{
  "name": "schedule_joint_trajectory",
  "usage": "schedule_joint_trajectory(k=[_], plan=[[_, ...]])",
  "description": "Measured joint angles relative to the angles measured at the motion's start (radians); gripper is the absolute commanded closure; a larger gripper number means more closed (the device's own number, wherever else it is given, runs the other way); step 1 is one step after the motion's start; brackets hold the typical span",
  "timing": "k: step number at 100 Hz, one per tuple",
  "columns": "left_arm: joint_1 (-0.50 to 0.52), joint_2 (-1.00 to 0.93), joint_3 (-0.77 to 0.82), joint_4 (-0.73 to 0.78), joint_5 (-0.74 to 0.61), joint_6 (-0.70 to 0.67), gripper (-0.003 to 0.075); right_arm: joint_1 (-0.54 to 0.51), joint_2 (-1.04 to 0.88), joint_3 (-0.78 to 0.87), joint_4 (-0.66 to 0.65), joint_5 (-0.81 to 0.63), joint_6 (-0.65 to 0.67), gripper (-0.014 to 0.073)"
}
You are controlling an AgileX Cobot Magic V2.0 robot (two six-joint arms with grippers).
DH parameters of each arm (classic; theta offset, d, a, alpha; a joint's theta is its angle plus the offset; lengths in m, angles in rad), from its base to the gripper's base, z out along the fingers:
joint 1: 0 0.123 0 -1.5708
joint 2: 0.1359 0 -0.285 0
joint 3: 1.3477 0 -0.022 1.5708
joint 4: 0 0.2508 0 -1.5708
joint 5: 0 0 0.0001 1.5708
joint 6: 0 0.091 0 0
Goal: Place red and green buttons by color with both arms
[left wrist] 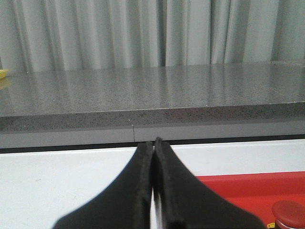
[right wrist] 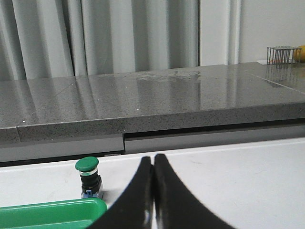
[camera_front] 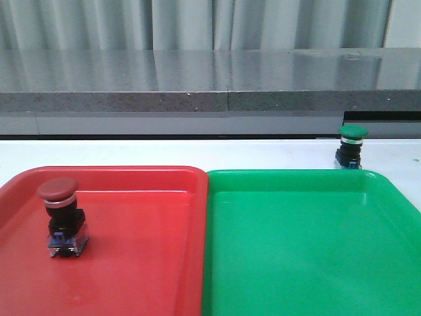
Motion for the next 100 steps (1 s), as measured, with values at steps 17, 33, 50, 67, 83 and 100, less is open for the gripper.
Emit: schedule_joint_trajectory(k=[17, 33, 50, 67, 83, 100], plan=[[0.0, 0.0, 0.0, 0.0, 0.0, 0.0, 0.0741, 0.0, 0.0, 0.0, 0.0, 0.0, 0.0, 0.0657], [0.0, 0.0, 0.0, 0.0, 0.0, 0.0, 0.0741, 0.0, 0.0, 0.0, 0.0, 0.0, 0.0, 0.0657], [0.0, 0.0, 0.0, 0.0, 0.0, 0.0, 0.0741, 0.0, 0.0, 0.0, 0.0, 0.0, 0.0, 0.0657], [0.0, 0.0, 0.0, 0.0, 0.0, 0.0, 0.0741, 0.0, 0.0, 0.0, 0.0, 0.0, 0.0, 0.0657], [0.0, 0.0, 0.0, 0.0, 0.0, 0.0, 0.0741, 0.0, 0.0, -0.071, 0.0, 0.109, 0.0, 0.0657], [0.0, 0.0, 0.0, 0.0, 0.0, 0.0, 0.0741, 0.0, 0.011, -0.259, 0.0, 0.35, 0.0, 0.0657]])
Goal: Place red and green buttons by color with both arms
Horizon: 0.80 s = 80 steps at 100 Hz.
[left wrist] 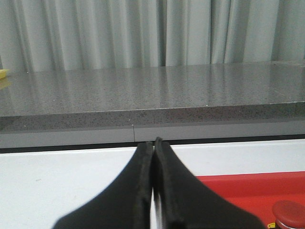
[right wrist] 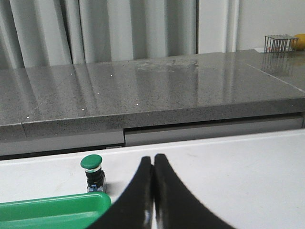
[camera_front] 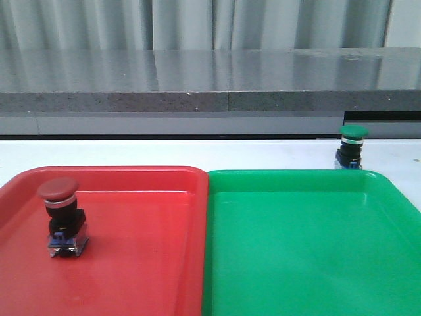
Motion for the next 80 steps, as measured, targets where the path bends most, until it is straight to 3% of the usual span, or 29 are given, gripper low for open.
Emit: schedule_joint_trajectory(k=[29, 80], plan=[[0.0, 0.0, 0.0, 0.0, 0.0, 0.0, 0.0741, 0.0, 0.193, -0.328, -0.008, 0.384, 0.0, 0.0657], [0.0, 0.0, 0.0, 0.0, 0.0, 0.0, 0.0741, 0.021, 0.695, -0.636, -0.012, 0.473, 0.0, 0.0657]])
